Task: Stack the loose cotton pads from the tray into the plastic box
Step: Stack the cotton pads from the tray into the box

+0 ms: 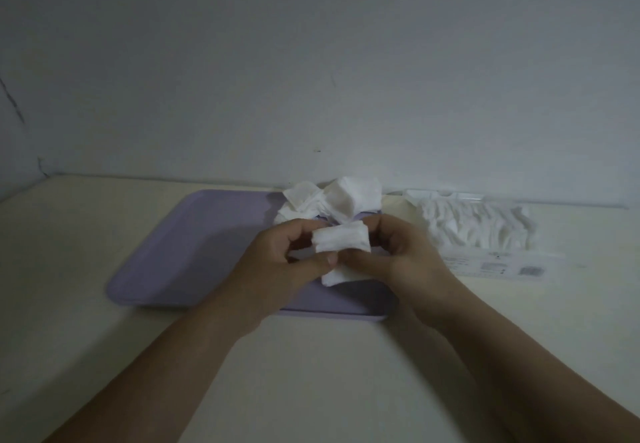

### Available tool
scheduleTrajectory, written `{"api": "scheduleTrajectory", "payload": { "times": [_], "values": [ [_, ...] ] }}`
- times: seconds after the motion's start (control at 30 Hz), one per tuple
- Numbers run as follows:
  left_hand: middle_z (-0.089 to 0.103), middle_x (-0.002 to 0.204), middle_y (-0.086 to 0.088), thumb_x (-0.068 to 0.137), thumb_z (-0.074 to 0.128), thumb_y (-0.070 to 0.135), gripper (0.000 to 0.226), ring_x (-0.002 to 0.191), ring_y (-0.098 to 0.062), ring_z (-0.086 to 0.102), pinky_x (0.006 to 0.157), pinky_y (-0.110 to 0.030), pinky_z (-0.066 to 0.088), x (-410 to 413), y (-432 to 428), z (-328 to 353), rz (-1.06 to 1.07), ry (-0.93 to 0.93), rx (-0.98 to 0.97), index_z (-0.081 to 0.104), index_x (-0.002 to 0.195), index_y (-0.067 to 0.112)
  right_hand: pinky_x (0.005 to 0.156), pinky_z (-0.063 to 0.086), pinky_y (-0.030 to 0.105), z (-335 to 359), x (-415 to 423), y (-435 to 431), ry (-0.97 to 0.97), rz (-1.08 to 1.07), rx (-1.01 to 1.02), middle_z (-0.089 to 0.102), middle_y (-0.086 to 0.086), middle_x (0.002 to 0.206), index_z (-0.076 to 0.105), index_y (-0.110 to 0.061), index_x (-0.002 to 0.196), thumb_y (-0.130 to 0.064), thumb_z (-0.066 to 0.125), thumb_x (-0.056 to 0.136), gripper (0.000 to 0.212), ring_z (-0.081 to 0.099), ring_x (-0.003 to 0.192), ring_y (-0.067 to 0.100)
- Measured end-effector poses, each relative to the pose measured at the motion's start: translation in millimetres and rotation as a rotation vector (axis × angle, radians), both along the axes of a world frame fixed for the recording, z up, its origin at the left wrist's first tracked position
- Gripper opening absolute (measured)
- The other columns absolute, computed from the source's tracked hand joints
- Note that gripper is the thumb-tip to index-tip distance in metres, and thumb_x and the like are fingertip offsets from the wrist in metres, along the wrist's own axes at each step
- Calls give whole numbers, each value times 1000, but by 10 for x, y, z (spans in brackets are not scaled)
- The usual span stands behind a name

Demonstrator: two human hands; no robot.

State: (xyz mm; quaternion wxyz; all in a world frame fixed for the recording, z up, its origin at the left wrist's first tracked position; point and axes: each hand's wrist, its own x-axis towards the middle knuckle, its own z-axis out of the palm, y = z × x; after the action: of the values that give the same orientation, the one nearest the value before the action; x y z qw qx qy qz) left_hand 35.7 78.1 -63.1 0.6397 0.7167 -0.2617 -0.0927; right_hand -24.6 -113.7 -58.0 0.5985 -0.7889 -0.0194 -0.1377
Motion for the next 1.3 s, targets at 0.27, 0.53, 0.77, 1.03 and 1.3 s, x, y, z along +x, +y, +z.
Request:
{"api": "scheduleTrajectory", "payload": {
  "times": [0.27,0.53,0.77,1.03,1.3],
  "values": [
    [79,104,-8,96,65,3,21,96,-17,74,80,-27,59,-52,-454,307,-93,99,-157,73,115,7,88,59,56,439,-140,-286,-12,-119,7,78,16,96,70,-7,97,-19,79,78,24,75,97,36],
    [78,101,-4,92,71,10,18,91,-15,73,81,-29,60,-164,-1313,368,80,26,-21,74,109,17,61,45,38,663,-291,-991,-5,-612,-94,56,3,75,57,0,86,-30,62,70,35,54,69,20],
    [64,116,18,87,76,20,20,106,7,54,98,-7,36,-157,-1538,116,70,-456,212,78,106,26,56,44,31,526,-270,-1199,276,-694,-389,63,3,72,61,-8,81,-31,65,73,25,61,65,22],
    [61,136,3,89,62,41,24,130,-16,52,115,-34,39,-136,-1638,-143,33,-570,293,79,103,31,46,39,22,563,-303,-1263,309,-627,-432,60,3,59,70,-3,80,-24,79,73,24,53,48,16],
    [56,143,4,88,64,40,30,134,-12,48,114,-10,25,-165,-1601,-205,19,-576,299,76,114,31,54,54,30,443,-219,-1235,359,-651,-659,64,7,67,66,-5,79,-21,79,72,22,62,57,27]
  ]
}}
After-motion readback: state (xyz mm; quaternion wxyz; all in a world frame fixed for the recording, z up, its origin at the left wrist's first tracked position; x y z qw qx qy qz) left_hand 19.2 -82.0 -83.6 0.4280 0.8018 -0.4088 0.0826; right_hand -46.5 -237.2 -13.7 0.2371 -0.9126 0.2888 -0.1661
